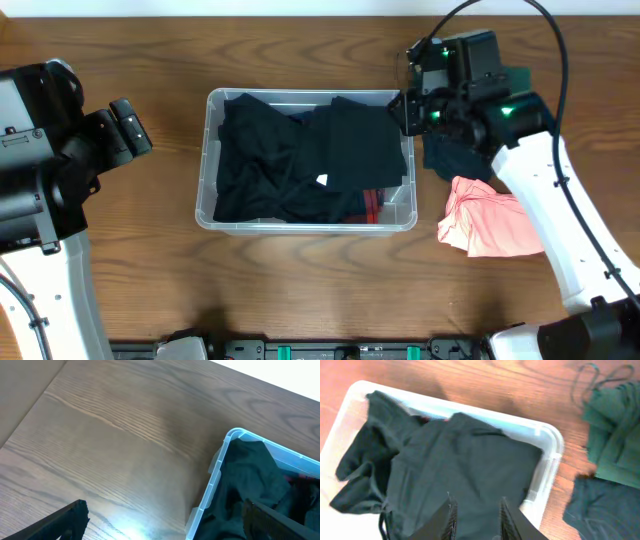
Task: Pack container
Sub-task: 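Carry the black garment into the container and release it, then move the right gripper to the green garment and grasp it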
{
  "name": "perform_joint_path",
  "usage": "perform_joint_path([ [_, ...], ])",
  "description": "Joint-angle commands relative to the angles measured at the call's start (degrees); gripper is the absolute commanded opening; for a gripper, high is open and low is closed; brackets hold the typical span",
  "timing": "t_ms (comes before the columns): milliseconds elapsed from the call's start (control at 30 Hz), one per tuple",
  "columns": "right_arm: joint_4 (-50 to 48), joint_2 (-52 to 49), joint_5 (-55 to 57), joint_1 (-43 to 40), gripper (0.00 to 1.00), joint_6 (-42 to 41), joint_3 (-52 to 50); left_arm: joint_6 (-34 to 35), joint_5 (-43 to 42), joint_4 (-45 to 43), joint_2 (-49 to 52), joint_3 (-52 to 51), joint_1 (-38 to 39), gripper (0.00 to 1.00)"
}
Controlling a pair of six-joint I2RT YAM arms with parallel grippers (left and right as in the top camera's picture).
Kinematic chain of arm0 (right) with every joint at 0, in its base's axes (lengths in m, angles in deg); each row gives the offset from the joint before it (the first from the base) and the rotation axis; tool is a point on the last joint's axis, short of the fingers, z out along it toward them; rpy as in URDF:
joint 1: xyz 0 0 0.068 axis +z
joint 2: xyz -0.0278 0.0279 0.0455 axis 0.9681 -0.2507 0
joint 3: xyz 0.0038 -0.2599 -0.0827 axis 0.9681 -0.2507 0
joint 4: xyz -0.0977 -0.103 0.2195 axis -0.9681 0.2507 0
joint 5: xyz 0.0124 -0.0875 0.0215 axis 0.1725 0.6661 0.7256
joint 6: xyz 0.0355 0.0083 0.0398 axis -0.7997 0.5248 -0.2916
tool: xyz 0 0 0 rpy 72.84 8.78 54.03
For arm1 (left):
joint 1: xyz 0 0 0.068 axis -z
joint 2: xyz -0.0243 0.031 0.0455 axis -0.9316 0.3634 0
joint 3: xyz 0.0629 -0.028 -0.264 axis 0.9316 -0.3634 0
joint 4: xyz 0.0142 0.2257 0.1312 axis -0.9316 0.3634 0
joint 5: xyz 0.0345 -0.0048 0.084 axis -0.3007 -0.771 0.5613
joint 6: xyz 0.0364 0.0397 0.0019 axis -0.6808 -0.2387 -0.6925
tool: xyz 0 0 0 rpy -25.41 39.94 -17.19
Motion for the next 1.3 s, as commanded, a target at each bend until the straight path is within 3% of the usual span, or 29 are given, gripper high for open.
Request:
perform_joint_path([
  [0, -0.50, -0.37, -1.60, -6.25, 0.36, -0.90, 0.15, 0.31, 0.68, 0.20, 0.04, -0.02, -0.35, 0.98],
  [33, -0.90, -0.37, -3.80, -9.14, 0.54, -1.31, 0.15, 0.31, 0.68, 0.20, 0.04, -0.02, -0.35, 0.98],
  [67, -1.20, -0.37, -5.46, -11.78, 0.63, -1.29, 0.15, 0.31, 0.68, 0.20, 0.04, -0.02, -0.35, 0.98],
  [267, -2.71, -1.11, -10.25, -32.39, 0.73, -2.12, 0.15, 0.31, 0.68, 0.20, 0.04, -0.02, -0.35, 0.98],
  [500, -4.85, -7.61, -19.63, -48.50, 0.96, -2.05, 0.15, 0.31, 0.68, 0.20, 0.04, -0.02, -0.35, 0.98],
  [633, -10.25, -14.21, -31.06, -51.56, 0.97, -2.19, 0.15, 0.31, 0.68, 0.20, 0.04, -0.02, -0.35, 0.98],
  [800, -20.00, -23.89, -36.46, -51.67, 0.91, -7.30, 0.15, 0.31, 0.68, 0.20, 0.04, -0.02, -0.35, 0.98],
  [1033, -23.89, -32.04, -30.16, -49.75, 0.82, -16.37, 0.15, 0.31, 0.68, 0.20, 0.04, -0.02, -0.35, 0.98],
  [1267, -25.94, -32.74, -22.64, -45.55, 0.86, -16.87, 0.15, 0.31, 0.68, 0.20, 0.04, -0.02, -0.35, 0.98],
])
